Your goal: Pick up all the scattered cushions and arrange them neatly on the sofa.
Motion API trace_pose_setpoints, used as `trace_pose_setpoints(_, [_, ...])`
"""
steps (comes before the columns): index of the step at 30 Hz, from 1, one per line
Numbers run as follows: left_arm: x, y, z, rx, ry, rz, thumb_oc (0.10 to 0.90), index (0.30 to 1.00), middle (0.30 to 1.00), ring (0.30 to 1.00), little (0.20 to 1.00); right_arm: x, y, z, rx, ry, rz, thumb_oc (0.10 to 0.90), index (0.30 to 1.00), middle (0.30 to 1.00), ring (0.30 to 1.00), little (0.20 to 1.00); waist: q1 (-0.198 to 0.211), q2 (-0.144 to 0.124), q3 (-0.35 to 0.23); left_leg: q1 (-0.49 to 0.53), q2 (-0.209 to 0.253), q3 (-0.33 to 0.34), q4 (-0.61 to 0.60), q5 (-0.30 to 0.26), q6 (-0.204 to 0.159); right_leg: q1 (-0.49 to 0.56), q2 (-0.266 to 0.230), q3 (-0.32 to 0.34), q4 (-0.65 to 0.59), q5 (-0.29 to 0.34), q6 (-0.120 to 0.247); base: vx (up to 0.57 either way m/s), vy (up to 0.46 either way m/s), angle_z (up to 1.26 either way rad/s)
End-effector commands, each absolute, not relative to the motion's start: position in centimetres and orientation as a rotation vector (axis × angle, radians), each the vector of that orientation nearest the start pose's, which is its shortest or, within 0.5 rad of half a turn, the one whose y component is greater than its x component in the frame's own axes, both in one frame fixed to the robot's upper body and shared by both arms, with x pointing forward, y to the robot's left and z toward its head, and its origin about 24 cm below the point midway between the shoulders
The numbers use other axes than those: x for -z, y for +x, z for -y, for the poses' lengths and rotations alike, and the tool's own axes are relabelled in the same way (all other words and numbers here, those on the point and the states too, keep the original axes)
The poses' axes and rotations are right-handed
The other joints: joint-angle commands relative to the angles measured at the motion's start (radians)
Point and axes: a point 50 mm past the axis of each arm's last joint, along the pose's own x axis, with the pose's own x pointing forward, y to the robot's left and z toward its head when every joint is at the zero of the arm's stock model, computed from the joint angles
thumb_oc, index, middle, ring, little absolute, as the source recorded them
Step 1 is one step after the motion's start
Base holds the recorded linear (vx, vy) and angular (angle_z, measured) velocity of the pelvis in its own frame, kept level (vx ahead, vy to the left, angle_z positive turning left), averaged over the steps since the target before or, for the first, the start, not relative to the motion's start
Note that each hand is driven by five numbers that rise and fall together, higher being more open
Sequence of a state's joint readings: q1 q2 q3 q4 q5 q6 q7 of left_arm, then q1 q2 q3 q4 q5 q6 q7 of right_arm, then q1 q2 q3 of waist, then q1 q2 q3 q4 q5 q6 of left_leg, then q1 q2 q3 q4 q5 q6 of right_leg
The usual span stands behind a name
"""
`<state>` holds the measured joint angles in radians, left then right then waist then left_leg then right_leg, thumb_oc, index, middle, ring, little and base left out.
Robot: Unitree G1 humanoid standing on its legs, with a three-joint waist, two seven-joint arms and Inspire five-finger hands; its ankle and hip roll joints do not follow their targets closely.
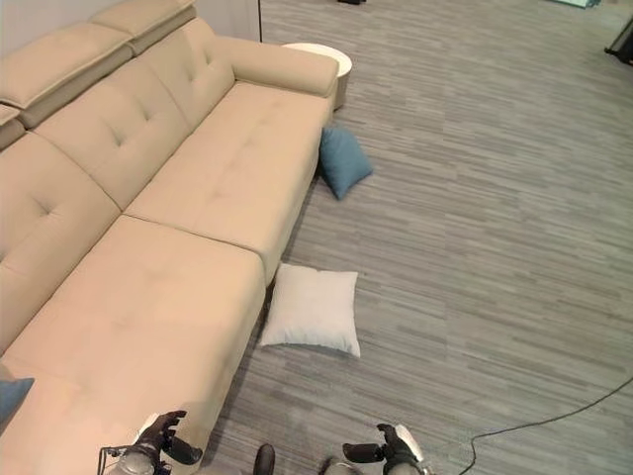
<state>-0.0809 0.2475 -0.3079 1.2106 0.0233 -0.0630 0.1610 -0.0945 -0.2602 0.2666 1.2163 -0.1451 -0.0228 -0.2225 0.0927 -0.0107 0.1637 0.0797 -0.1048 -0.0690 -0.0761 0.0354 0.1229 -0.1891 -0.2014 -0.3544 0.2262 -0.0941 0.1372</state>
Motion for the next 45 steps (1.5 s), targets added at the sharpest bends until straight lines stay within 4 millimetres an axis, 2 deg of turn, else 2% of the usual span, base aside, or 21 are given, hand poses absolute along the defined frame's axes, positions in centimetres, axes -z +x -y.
trace_pose_setpoints(1, [14.8,13.4,-22.6,-0.002,0.520,-1.014,0.800,0.900,0.900,0.900,0.900,13.7,14.0,25.9,0.073,-0.721,-1.019,0.800,0.900,0.900,0.900,0.900,0.000,-0.007,0.018,-0.014,0.026,-0.053,0.051,-0.115,-0.074,0.014,0.057,0.052,-0.133,0.142,0.010,0.19,-0.088,-0.04])
trace_pose_setpoints(5, [15.1,12.8,-22.5,0.001,0.521,-1.042,0.800,0.900,0.900,0.900,0.900,14.0,13.6,25.8,0.053,-0.727,-1.035,0.800,0.900,0.900,0.900,0.900,-0.003,-0.026,0.002,0.017,0.033,-0.063,0.053,-0.151,-0.085,0.038,0.063,0.068,-0.164,0.156,0.002,0.25,-0.155,0.08])
trace_pose_setpoints(7, [15.2,12.8,-22.3,0.008,0.518,-1.045,0.800,0.900,0.900,0.900,0.900,14.1,13.3,25.8,0.051,-0.723,-1.040,0.800,0.900,0.900,0.900,0.900,-0.004,-0.026,-0.012,0.034,0.058,-0.073,0.051,-0.167,-0.102,0.053,0.075,0.074,-0.152,0.140,-0.011,0.24,-0.181,0.18])
trace_pose_setpoints(10, [15.2,12.9,-21.7,0.032,0.513,-1.040,0.800,0.900,0.900,0.900,0.900,14.1,13.2,25.8,0.066,-0.699,-1.033,0.800,0.900,0.900,0.900,0.900,-0.011,-0.031,-0.025,0.021,0.092,-0.079,0.124,-0.208,-0.137,0.086,0.088,0.068,-0.155,0.104,-0.036,0.23,-0.227,0.27])
trace_pose_setpoints(13, [15.1,13.7,-21.2,0.053,0.508,-1.016,0.800,0.900,0.900,0.900,0.900,13.9,13.5,26.1,0.084,-0.695,-1.023,0.800,0.900,0.900,0.900,0.900,-0.008,-0.034,-0.002,-0.066,0.109,-0.068,0.312,-0.159,-0.164,0.129,0.105,0.077,-0.174,0.080,-0.066,0.10,-0.184,0.26])
trace_pose_setpoints(15, [14.8,14.4,-21.0,0.053,0.506,-0.993,0.800,0.900,0.900,0.900,0.900,13.6,13.8,26.4,0.103,-0.694,-1.009,0.800,0.900,0.900,0.900,0.900,0.005,-0.046,0.032,-0.178,0.097,-0.070,0.498,-0.108,-0.161,0.150,0.112,0.088,-0.184,0.074,-0.090,0.05,-0.177,0.04])
trace_pose_setpoints(17, [14.7,14.5,-20.9,0.055,0.502,-0.986,0.800,0.900,0.900,0.900,0.900,13.6,13.6,26.7,0.117,-0.690,-1.018,0.800,0.900,0.900,0.900,0.900,0.010,-0.061,0.045,-0.243,0.100,-0.041,0.563,-0.092,-0.150,0.167,0.111,0.086,-0.196,0.059,-0.103,0.09,-0.146,0.02])
trace_pose_setpoints(19, [14.7,14.8,-20.6,0.066,0.503,-0.974,0.800,0.900,0.900,0.900,0.900,13.7,13.2,27.0,0.126,-0.691,-1.033,0.800,0.900,0.900,0.900,0.900,0.016,-0.062,0.050,-0.269,0.111,-0.013,0.532,-0.120,-0.147,0.190,0.116,0.080,-0.211,0.044,-0.103,0.17,-0.081,0.08])
trace_pose_setpoints(21, [14.8,14.7,-20.2,0.080,0.508,-0.976,0.800,0.900,0.900,0.900,0.900,13.7,13.0,27.2,0.138,-0.689,-1.039,0.800,0.900,0.900,0.900,0.900,0.010,-0.066,0.046,-0.275,0.111,0.023,0.429,-0.144,-0.145,0.204,0.117,0.065,-0.229,0.029,-0.097,0.22,-0.037,0.08])
trace_pose_setpoints(24, [14.8,14.8,-20.0,0.092,0.518,-0.975,0.800,0.900,0.900,0.900,0.900,13.7,12.7,27.4,0.144,-0.688,-1.046,0.800,0.900,0.900,0.900,0.900,0.006,-0.053,0.032,-0.286,0.102,0.054,0.269,-0.083,-0.158,0.232,0.135,0.053,-0.254,0.013,-0.092,0.22,0.034,0.35])
trace_pose_setpoints(27, [15.0,14.3,-20.2,0.082,0.505,-0.992,0.800,0.900,0.900,0.900,0.900,13.8,12.5,27.2,0.135,-0.701,-1.054,0.800,0.900,0.900,0.900,0.900,0.036,-0.043,0.026,-0.327,0.042,-0.021,0.202,-0.023,-0.161,0.269,0.164,0.092,-0.262,-0.007,-0.088,0.26,0.085,0.03])
trace_pose_setpoints(28, [15.1,14.1,-20.3,0.079,0.499,-0.999,0.800,0.900,0.900,0.900,0.900,13.9,12.4,27.2,0.128,-0.701,-1.059,0.800,0.900,0.900,0.900,0.900,0.038,-0.040,0.019,-0.304,0.043,-0.031,0.166,-0.028,-0.156,0.274,0.167,0.100,-0.255,-0.015,-0.085,0.33,0.172,-0.31])
trace_pose_setpoints(29, [15.3,13.4,-20.5,0.071,0.496,-1.022,0.800,0.900,0.900,0.900,0.900,14.1,12.1,27.0,0.104,-0.714,-1.070,0.800,0.900,0.900,0.900,0.900,0.034,-0.039,0.002,-0.284,0.042,-0.042,0.165,-0.029,-0.141,0.271,0.156,0.108,-0.227,-0.026,-0.079,0.25,0.140,-0.50])
trace_pose_setpoints(31, [15.3,13.4,-20.5,0.071,0.496,-1.022,0.800,0.900,0.900,0.900,0.900,14.1,12.1,27.0,0.104,-0.714,-1.070,0.800,0.900,0.900,0.900,0.900,0.035,-0.040,0.002,-0.284,0.042,-0.041,0.165,-0.029,-0.141,0.271,0.156,0.109,-0.225,-0.027,-0.079,0.15,0.108,-0.50])
trace_pose_setpoints(32, [15.3,13.3,-20.9,0.066,0.497,-1.029,0.800,0.900,0.900,0.900,0.900,14.1,12.2,26.8,0.095,-0.718,-1.067,0.800,0.900,0.900,0.900,0.900,0.042,-0.041,-0.009,-0.273,0.037,-0.037,0.171,-0.042,-0.128,0.267,0.136,0.116,-0.184,-0.036,-0.062,0.19,0.162,-0.33])
trace_pose_setpoints(35, [15.2,13.2,-21.4,0.054,0.505,-1.030,0.800,0.900,0.900,0.900,0.900,14.1,12.4,26.5,0.077,-0.721,-1.064,0.800,0.900,0.900,0.900,0.900,0.050,-0.039,-0.012,-0.251,0.037,-0.028,0.170,-0.059,-0.105,0.241,0.107,0.122,-0.089,-0.040,-0.053,0.16,0.168,-0.21])
trace_pose_setpoints(36, [15.0,13.5,-21.9,0.032,0.505,-1.022,0.800,0.900,0.900,0.900,0.900,14.1,12.8,26.3,0.062,-0.727,-1.055,0.800,0.900,0.900,0.900,0.900,0.055,-0.028,-0.007,-0.230,0.036,-0.024,0.169,-0.074,-0.080,0.188,0.074,0.116,0.035,-0.025,-0.030,0.07,0.111,-0.15])
trace_pose_setpoints(37, [15.0,13.5,-21.9,0.032,0.505,-1.022,0.800,0.900,0.900,0.900,0.900,14.1,12.8,26.3,0.062,-0.727,-1.055,0.800,0.900,0.900,0.900,0.900,0.056,-0.028,-0.007,-0.230,0.036,-0.024,0.169,-0.074,-0.080,0.187,0.074,0.117,0.035,-0.025,-0.030,0.14,0.180,-0.21])
trace_pose_setpoints(38, [14.8,13.7,-22.3,0.020,0.508,-1.016,0.800,0.900,0.900,0.900,0.900,14.0,13.2,26.1,0.055,-0.728,-1.043,0.800,0.900,0.900,0.900,0.900,0.054,-0.017,0.004,-0.207,0.036,-0.025,0.165,-0.082,-0.057,0.149,0.044,0.108,0.133,0.016,-0.017,0.06,0.072,-0.24])
trace_pose_setpoints(41, [14.7,13.6,-22.7,0.011,0.523,-1.017,0.800,0.900,0.900,0.900,0.900,13.9,13.5,25.8,0.058,-0.718,-1.030,0.800,0.900,0.900,0.900,0.900,0.044,0.000,0.015,-0.170,0.039,-0.041,0.150,-0.092,-0.040,0.085,0.028,0.124,0.228,0.049,-0.017,0.10,0.085,-0.08])
trace_pose_setpoints(45, [14.7,13.4,-23.0,-0.002,0.526,-1.019,0.800,0.900,0.900,0.900,0.900,14.0,13.4,25.9,0.057,-0.717,-1.032,0.800,0.900,0.900,0.900,0.900,0.032,0.005,0.016,-0.126,0.044,-0.055,0.118,-0.103,-0.047,0.057,0.041,0.134,0.124,0.034,-0.027,0.16,-0.037,0.05])
